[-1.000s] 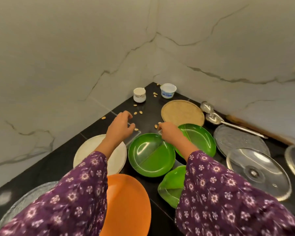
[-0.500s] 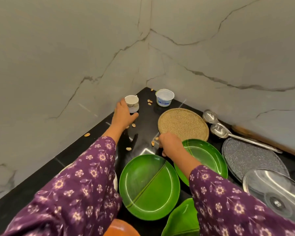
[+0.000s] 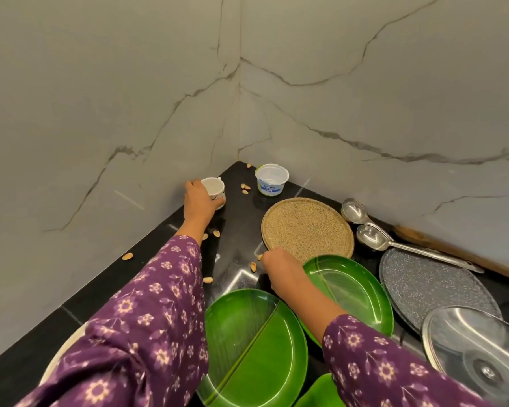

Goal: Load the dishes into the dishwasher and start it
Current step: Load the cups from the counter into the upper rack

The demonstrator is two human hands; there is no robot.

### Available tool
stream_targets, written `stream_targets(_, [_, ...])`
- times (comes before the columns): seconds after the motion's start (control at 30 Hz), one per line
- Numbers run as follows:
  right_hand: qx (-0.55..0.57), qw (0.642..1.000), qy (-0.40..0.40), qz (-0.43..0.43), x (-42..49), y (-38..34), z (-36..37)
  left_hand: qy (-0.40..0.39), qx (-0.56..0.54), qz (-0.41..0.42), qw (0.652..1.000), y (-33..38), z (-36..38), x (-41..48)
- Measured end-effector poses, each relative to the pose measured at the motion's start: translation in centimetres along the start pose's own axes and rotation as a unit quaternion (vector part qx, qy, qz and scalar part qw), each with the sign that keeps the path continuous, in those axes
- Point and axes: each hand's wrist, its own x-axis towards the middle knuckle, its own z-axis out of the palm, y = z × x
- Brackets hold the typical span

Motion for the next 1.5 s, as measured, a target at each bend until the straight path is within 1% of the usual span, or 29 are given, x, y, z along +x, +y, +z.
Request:
stream_targets(0.13, [0.009, 1.0, -0.002, 0.009, -0.2, -0.2, -0.4, 0.009, 0.018, 0.068, 0.997, 0.8, -0.9, -2.0])
stream_targets(0.23, [0.013, 1.0, 0.01, 0.013, -1.0, -0.8, -0.8, 0.035, -0.033, 0.122, 0.991, 2.6, -2.7, -4.9])
stream_targets(0.3, [0.017, 0.999, 0.021, 0.018, -1.5, -0.9, -0.9, 0.04, -0.073, 0.152, 0.985, 3.9, -4.0, -7.2])
stream_targets(0.4, [0.015, 0.999, 0.043, -0.01, -3.0, -0.1, -1.4, 0.05, -0.115, 0.185, 0.975, 5.9, -6.1, -11.5])
stream_targets(0.43, [0.027, 0.998, 0.055, -0.018, -3.9, 0.3, -1.4, 0.056, -0.121, 0.189, 0.973, 6.5, -6.6, -12.9])
stream_targets(0.47, [0.064, 0.995, 0.069, -0.021, -4.8, 0.6, -1.4, 0.061, -0.128, 0.189, 0.972, 7.0, -7.0, -14.2])
stream_targets(0.53, [0.182, 0.977, 0.113, -0.02, -7.5, 1.1, -1.2, 0.063, -0.147, 0.193, 0.968, 8.7, -7.5, -17.3])
stream_targets(0.57, [0.248, 0.956, 0.153, -0.019, -9.2, 1.4, -1.1, 0.061, -0.158, 0.198, 0.966, 9.7, -7.6, -18.9])
stream_targets(0.6, [0.316, 0.927, 0.203, -0.011, -11.0, 1.7, -0.8, 0.056, -0.168, 0.203, 0.963, 10.8, -7.5, -20.6])
stream_targets(0.63, [0.383, 0.889, 0.252, 0.007, -12.7, 2.1, -0.6, 0.05, -0.177, 0.21, 0.96, 11.8, -7.3, -22.1])
stream_targets(0.67, [0.459, 0.839, 0.289, 0.036, -14.8, 3.0, -0.3, 0.041, -0.187, 0.22, 0.956, 13.1, -7.1, -23.8])
stream_targets(0.7, [0.549, 0.776, 0.303, 0.071, -16.9, 4.0, 0.0, 0.029, -0.197, 0.232, 0.952, 14.4, -6.8, -25.6])
stream_targets(0.73, [0.645, 0.696, 0.3, 0.101, -19.2, 5.3, 0.1, 0.015, -0.205, 0.246, 0.947, 15.7, -6.5, -27.3])
stream_targets(0.77, [0.731, 0.606, 0.287, 0.125, -21.4, 6.6, 0.2, -0.001, -0.208, 0.263, 0.942, 17.0, -6.2, -29.1])
stream_targets(0.8, [0.797, 0.522, 0.269, 0.143, -23.5, 7.9, 0.2, -0.017, -0.209, 0.282, 0.936, 18.0, -5.8, -30.7])
stream_targets(0.83, [0.838, 0.455, 0.254, 0.161, -26.0, 9.4, 0.2, -0.039, -0.21, 0.302, 0.929, 19.2, -5.3, -32.6])
stream_targets(0.87, [0.864, 0.408, 0.238, 0.175, -28.4, 10.9, 0.3, -0.063, -0.213, 0.319, 0.921, 20.3, -4.8, -34.6])
stream_targets(0.9, [0.88, 0.378, 0.221, 0.184, -31.2, 12.4, 0.5, -0.087, -0.216, 0.335, 0.913, 21.4, -4.2, -36.6])
stream_targets(0.97, [0.898, 0.353, 0.187, 0.184, -36.4, 14.9, 1.1, -0.133, -0.216, 0.366, 0.895, 23.3, -2.8, -40.6])
stream_targets(1.03, [0.911, 0.325, 0.183, 0.176, -41.9, 17.1, 2.0, -0.189, -0.206, 0.399, 0.873, 25.5, -1.2, -45.1])
stream_targets(1.17, [0.923, 0.237, 0.246, 0.176, -52.1, 21.1, 4.5, -0.3, -0.22, 0.441, 0.817, 30.1, 1.8, -54.6])
stream_targets(1.27, [0.923, 0.216, 0.277, 0.155, -60.0, 23.5, 7.1, -0.36, -0.234, 0.47, 0.771, 33.2, 3.7, -62.4])
stream_targets(1.37, [0.923, 0.202, 0.299, 0.131, -67.5, 24.8, 10.2, -0.418, -0.218, 0.5, 0.727, 35.2, 5.4, -69.9])
stream_targets(1.5, [0.891, 0.187, 0.365, 0.196, -77.0, 25.9, 14.8, -0.494, -0.203, 0.523, 0.665, 36.1, 7.5, -79.8])
